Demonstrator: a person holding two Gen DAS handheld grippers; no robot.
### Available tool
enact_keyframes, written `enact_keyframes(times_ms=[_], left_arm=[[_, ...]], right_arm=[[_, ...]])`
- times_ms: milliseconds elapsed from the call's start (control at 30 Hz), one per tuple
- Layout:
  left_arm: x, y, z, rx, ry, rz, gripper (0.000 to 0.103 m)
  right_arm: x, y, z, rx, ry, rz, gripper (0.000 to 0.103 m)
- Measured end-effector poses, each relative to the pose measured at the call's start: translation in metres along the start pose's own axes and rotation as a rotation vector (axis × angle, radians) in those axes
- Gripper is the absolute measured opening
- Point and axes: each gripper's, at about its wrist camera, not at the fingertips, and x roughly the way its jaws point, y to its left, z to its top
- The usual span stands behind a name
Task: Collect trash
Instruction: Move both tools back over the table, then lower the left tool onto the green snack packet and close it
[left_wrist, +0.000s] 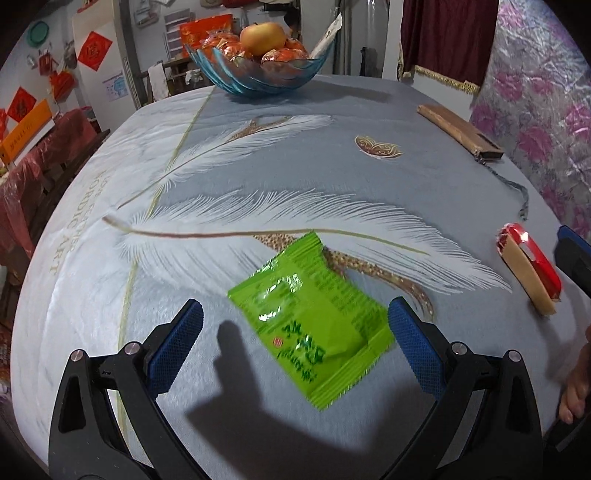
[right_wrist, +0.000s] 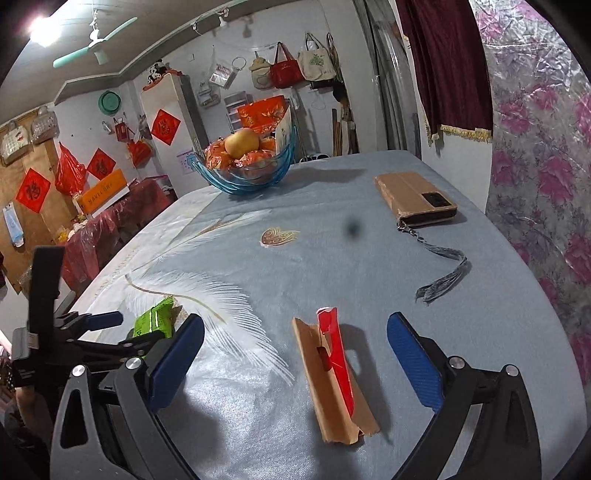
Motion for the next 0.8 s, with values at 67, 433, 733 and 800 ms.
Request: enact_keyframes(times_ms=[67, 433, 733, 800], left_arm=[[0.003, -0.002, 0.001, 0.011, -0.001, 0.011, 0.096], [0.003, -0.013, 0.0, 0.064, -0.032, 0.06, 0.096], [0.004, -0.008, 0.0, 0.039, -0.022, 0.037, 0.096], [0.001, -0.008, -0.001, 0.045, -0.034, 0.036, 0.096]], right_arm=[[0.002, -0.001, 0.0, -0.002, 0.007, 0.001, 0.097], [0.003, 0.017, -0.004, -0.091, -0.005, -0.049, 0.098], [0.001, 0.013, -0.002, -0.072, -0.012, -0.029, 0.098], [0.002, 0.008, -0.001, -0.046, -0.004, -0.009, 0.098]])
